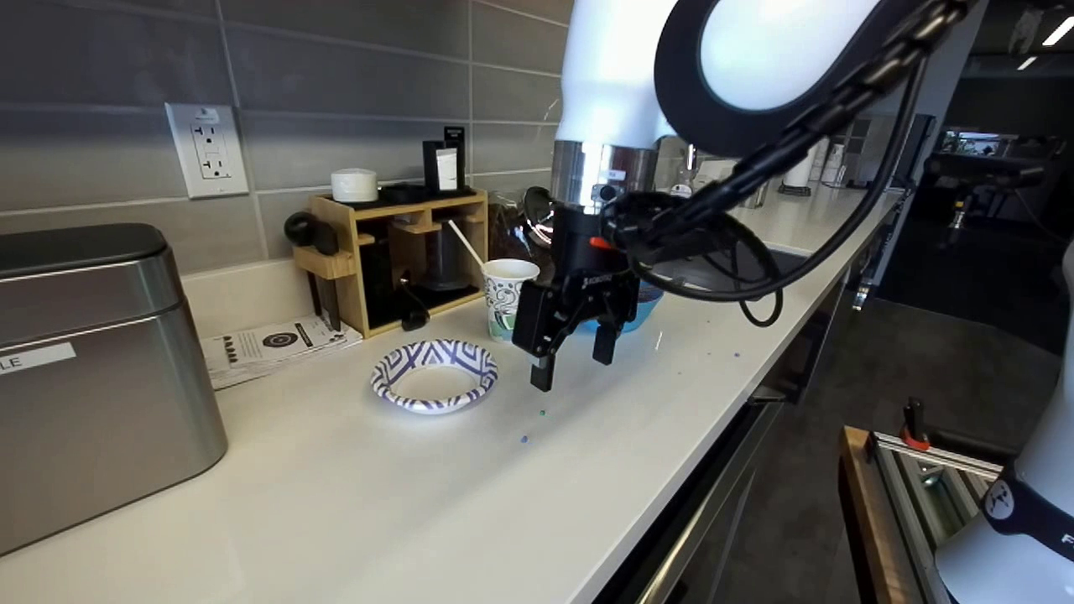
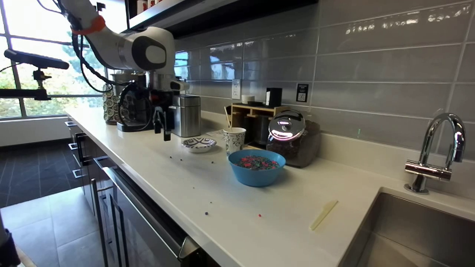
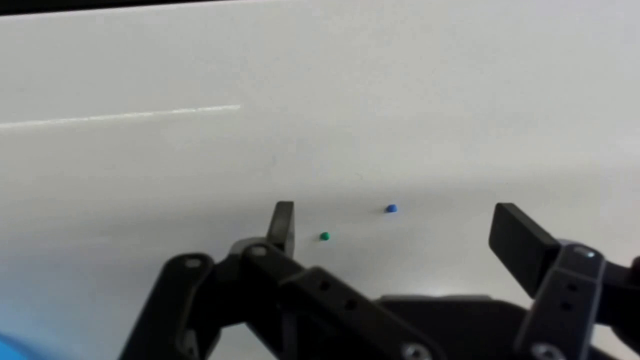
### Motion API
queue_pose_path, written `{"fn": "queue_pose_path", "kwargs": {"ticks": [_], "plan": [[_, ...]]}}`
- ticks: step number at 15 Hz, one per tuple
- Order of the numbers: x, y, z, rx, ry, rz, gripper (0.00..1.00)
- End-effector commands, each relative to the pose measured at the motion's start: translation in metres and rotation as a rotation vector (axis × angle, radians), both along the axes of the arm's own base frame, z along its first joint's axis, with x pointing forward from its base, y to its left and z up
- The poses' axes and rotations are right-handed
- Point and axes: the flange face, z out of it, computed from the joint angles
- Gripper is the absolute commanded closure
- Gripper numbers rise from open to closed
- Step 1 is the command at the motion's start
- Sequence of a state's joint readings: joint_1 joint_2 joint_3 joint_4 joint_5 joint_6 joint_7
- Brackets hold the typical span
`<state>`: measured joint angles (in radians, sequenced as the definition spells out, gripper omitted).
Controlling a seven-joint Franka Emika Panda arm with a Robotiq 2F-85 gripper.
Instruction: Pick up some cereal from the counter and put it in the blue bowl.
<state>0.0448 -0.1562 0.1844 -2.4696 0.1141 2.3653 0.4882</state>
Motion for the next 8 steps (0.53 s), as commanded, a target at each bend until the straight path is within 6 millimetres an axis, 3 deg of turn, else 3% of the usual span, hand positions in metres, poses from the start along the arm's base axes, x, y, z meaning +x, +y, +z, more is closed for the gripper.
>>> {"fn": "queue_pose_path", "kwargs": {"ticks": [1, 7, 8], "plan": [[0.011, 0.006, -0.029, -0.032, 0.012, -0.004, 0.0], [0.026, 0.022, -0.06, -0.085, 0.034, 0.016, 0.02], [0.028, 0.024, -0.062, -0.089, 0.03, 0.017, 0.14]]}}
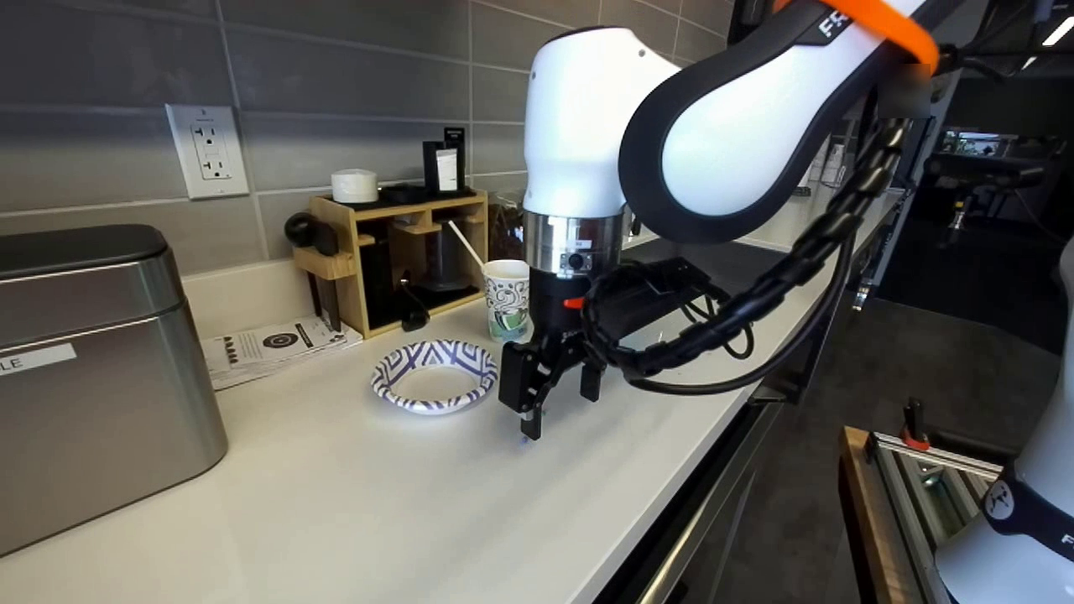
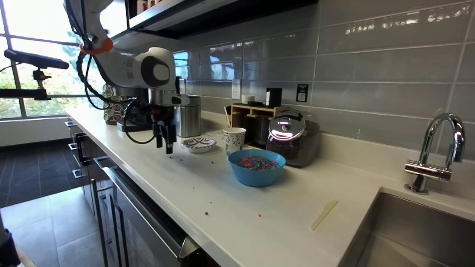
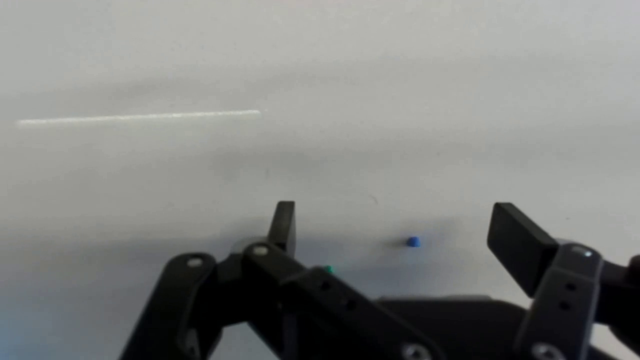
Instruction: Pick up some cereal from the counter and put it in the blue bowl.
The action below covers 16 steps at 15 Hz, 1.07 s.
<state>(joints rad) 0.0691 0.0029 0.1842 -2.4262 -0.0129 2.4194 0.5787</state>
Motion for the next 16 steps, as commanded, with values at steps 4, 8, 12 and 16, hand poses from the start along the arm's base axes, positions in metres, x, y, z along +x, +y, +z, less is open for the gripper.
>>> {"fn": "queue_pose_path", "kwargs": {"ticks": [4, 8, 12, 16], "plan": [[0.021, 0.012, -0.013, -0.012, -0.055, -0.011, 0.4], [0.025, 0.014, -0.021, -0.015, -0.064, -0.015, 0.43], [0.026, 0.018, -0.029, -0.021, -0.058, -0.008, 0.54], [0.029, 0.02, -0.03, -0.022, -0.063, -0.005, 0.84]]}}
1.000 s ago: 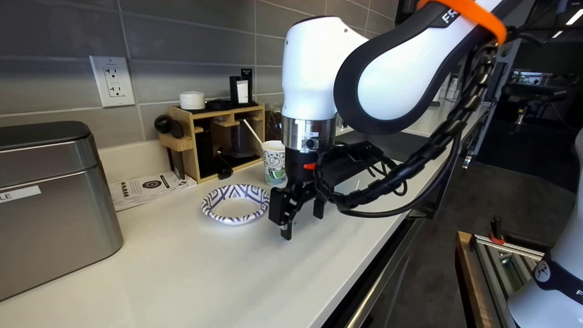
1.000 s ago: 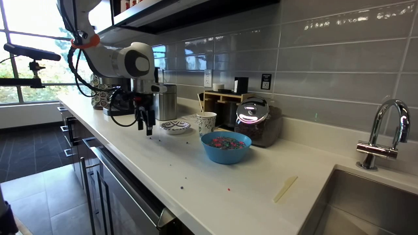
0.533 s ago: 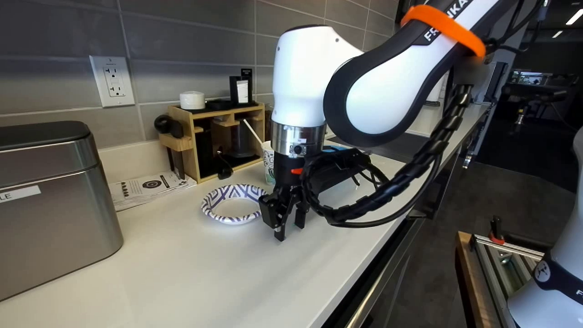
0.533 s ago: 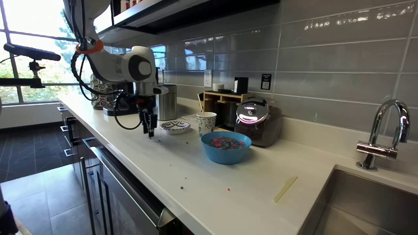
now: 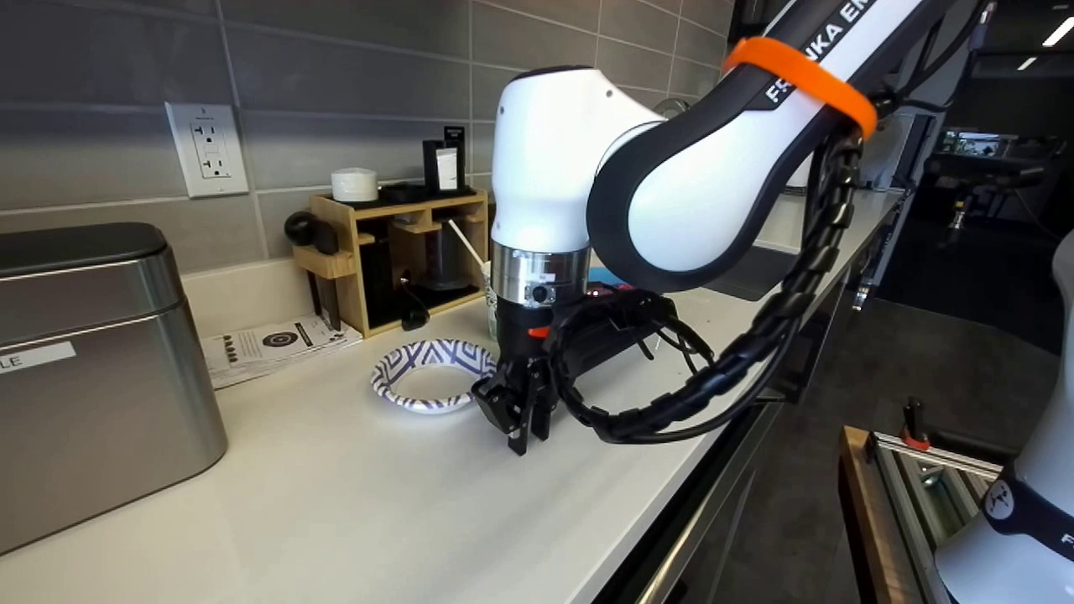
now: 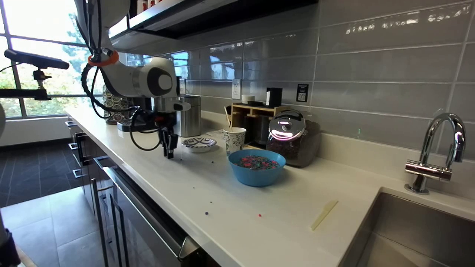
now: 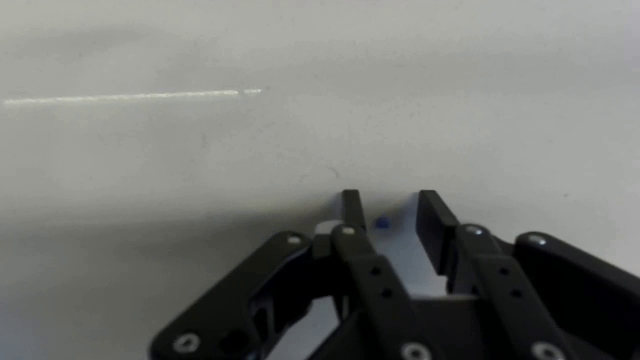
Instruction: Pick up some cereal from the counter and put it in the blue bowl.
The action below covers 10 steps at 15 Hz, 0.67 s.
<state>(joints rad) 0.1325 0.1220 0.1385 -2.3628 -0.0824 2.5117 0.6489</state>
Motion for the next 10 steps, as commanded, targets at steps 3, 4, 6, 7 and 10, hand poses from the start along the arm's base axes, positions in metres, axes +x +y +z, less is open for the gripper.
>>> {"fn": "queue_pose_path", "kwargs": {"ticks": [3, 4, 6, 7, 10], "plan": [[0.0059, 0.0032, -0.0054, -0.009, -0.017, -0.007, 0.87], [0.006, 0.0027, -0.0058, -0.01, -0.015, -0.007, 0.86], [0.0056, 0.0009, -0.0068, -0.011, -0.012, -0.009, 0.82], [0.0057, 0.0002, -0.0073, -0.011, -0.011, -0.01, 0.83], [0.0058, -0.0016, -0.0081, -0.011, -0.007, -0.01, 0.92]]}}
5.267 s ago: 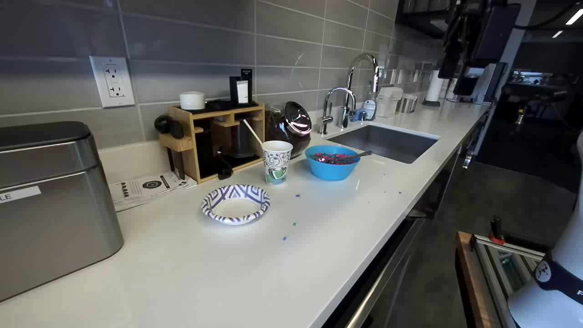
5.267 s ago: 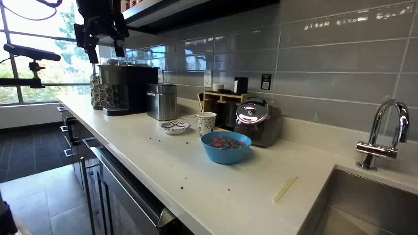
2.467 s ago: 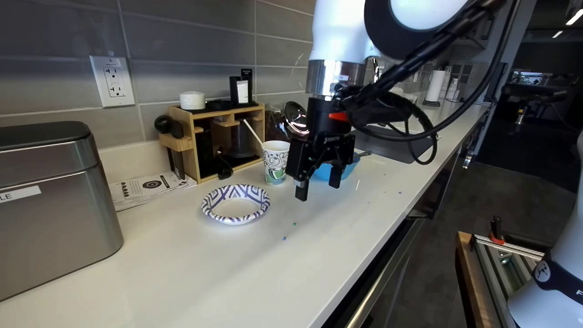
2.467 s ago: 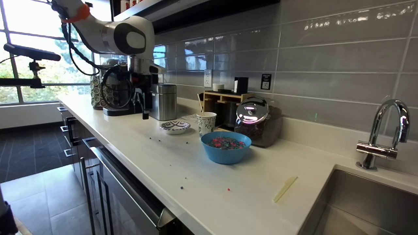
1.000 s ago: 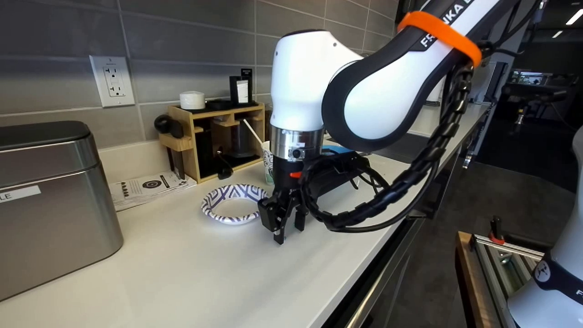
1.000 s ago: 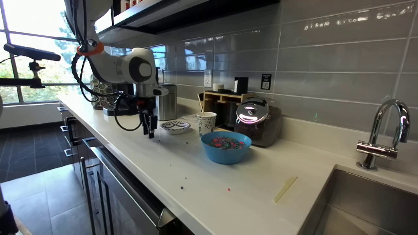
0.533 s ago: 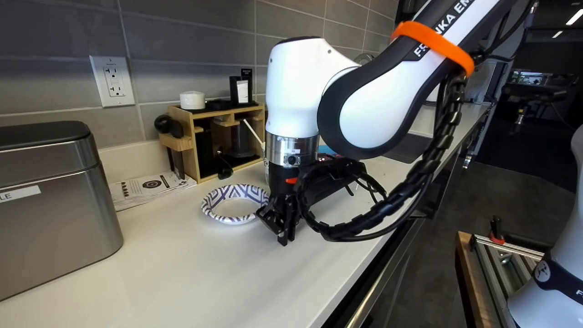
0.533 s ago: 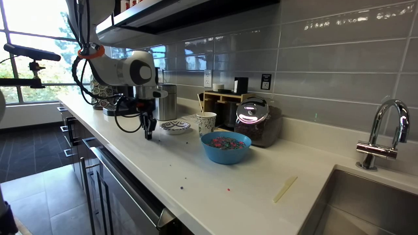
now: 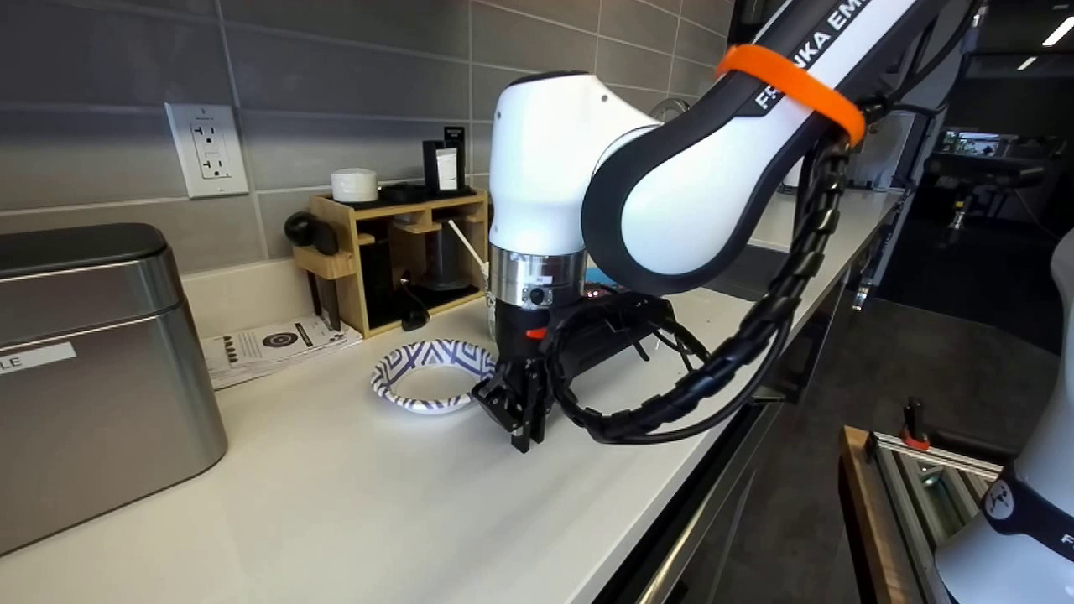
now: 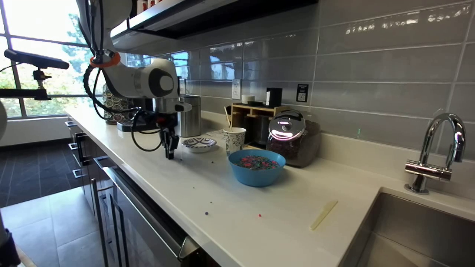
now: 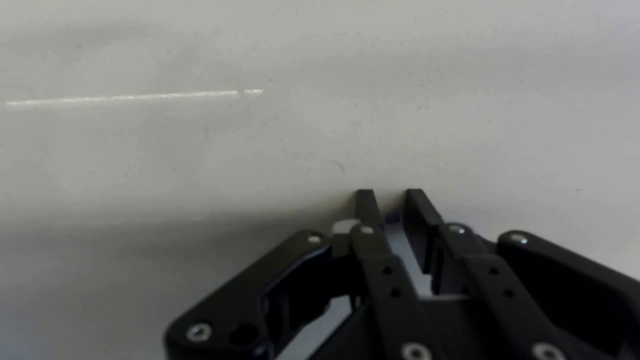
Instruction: Pick up some cereal from the counter and put it in the blue bowl.
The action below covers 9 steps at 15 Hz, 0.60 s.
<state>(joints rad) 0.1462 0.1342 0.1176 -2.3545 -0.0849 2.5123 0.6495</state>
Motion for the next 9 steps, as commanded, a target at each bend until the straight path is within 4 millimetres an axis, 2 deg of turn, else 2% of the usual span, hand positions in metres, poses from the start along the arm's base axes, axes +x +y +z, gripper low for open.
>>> {"fn": "queue_pose_path", "kwargs": {"ticks": [1, 2, 5, 7, 9], "plan": [[0.002, 0.002, -0.005, -0.009, -0.01, -0.002, 0.96], [0.002, 0.002, -0.005, -0.007, -0.01, -0.001, 1.0], [-0.001, 0.005, 0.002, 0.003, -0.002, 0.013, 0.99], [-0.011, 0.008, 0.022, 0.008, -0.003, 0.016, 0.99], [-0.026, 0.002, 0.053, 0.003, -0.046, -0.011, 0.99]]}}
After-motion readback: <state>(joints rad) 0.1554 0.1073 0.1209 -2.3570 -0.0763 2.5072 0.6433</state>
